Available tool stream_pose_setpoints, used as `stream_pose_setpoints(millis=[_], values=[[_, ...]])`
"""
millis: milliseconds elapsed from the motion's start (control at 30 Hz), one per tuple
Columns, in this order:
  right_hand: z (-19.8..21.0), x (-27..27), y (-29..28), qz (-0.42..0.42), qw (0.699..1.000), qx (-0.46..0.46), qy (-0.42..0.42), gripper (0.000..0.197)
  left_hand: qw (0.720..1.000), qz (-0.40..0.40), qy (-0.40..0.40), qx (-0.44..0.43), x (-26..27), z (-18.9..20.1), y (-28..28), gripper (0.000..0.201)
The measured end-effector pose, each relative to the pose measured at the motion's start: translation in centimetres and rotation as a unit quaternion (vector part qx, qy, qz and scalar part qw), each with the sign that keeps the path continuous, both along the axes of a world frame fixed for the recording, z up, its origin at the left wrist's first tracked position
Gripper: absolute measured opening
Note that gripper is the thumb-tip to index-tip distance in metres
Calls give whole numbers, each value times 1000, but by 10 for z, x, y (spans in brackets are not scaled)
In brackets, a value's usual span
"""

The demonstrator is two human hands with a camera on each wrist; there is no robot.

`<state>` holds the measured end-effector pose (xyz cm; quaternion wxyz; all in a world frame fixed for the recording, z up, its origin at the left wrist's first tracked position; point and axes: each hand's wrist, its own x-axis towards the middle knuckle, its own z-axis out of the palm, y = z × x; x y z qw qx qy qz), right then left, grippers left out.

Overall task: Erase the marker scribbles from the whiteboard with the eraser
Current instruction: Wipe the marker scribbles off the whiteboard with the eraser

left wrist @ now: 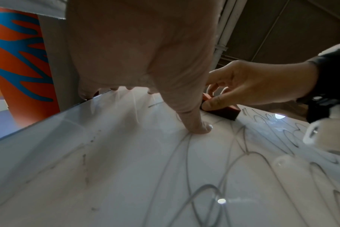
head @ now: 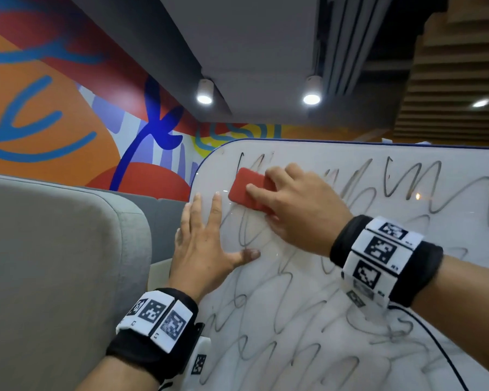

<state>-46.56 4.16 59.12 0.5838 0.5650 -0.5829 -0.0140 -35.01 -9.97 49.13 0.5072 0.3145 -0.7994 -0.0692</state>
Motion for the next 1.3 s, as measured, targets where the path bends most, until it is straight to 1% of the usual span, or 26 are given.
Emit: stream_pose_setpoints(millis=[100, 167, 233, 367, 433, 500, 567, 633, 733, 800, 833, 900, 1000, 1067, 1167, 1200, 1233, 1300], values=[[30, 3, -2, -6, 999, -37, -18, 50, 1000, -5, 1, -3, 1, -1, 0, 127], [39, 6, -6, -17, 997, -59, -36, 52, 1000, -6, 0, -4, 1, -1, 0, 126], [33, 12, -11, -22, 997, -63, -40, 53, 1000, -4, -2, -6, 1, -1, -1, 126], [10, 14, -17, -14, 1000, -4, -5, 53, 1000, 0, -8, -8, 1, -2, -2, 126], [20, 13, -16, -14, 1000, 5, 7, 52, 1000, -2, -6, -10, 1, -2, -2, 125], [38, 12, -14, -16, 999, -29, -1, 51, 1000, -10, 2, -12, 1, -3, -3, 125], [50, 12, -15, -22, 997, -68, -27, 52, 1000, -17, 8, -4, 1, -4, -3, 125], [43, 15, -18, -22, 997, -67, -35, 54, 1000, -23, 17, 12, 2, -6, -2, 125], [8, 17, -22, -6, 1000, -23, -6, 51, 999, -25, 25, 31, 2, -9, -2, 126], [-8, 16, -20, -8, 1000, 11, 6, 52, 999, -22, 24, 35, 2, -9, -2, 128], [-8, 15, -18, -7, 1000, 20, 4, 52, 999, -21, 24, 37, 2, -9, -1, 128], [6, 15, -15, -5, 1000, 11, 1, 52, 999, -20, 19, 38, 3, -9, 0, 127], [29, 13, -13, -14, 999, -34, -25, 51, 999, -21, 16, 42, 3, -9, 0, 126], [25, 13, -13, -19, 998, -50, -42, 52, 999, -21, 14, 46, 4, -10, 1, 126], [3, 13, -16, -12, 1000, 1, -7, 52, 999, -15, 7, 42, 4, -12, 0, 126], [3, 14, -16, -12, 1000, 20, 4, 52, 999, -14, 5, 41, 4, -12, 0, 126], [10, 14, -16, -13, 1000, 25, 9, 52, 999, -15, 5, 42, 4, -13, 0, 126], [33, 15, -17, -14, 1000, -9, 0, 51, 999, -19, 8, 44, 4, -13, 0, 125]])
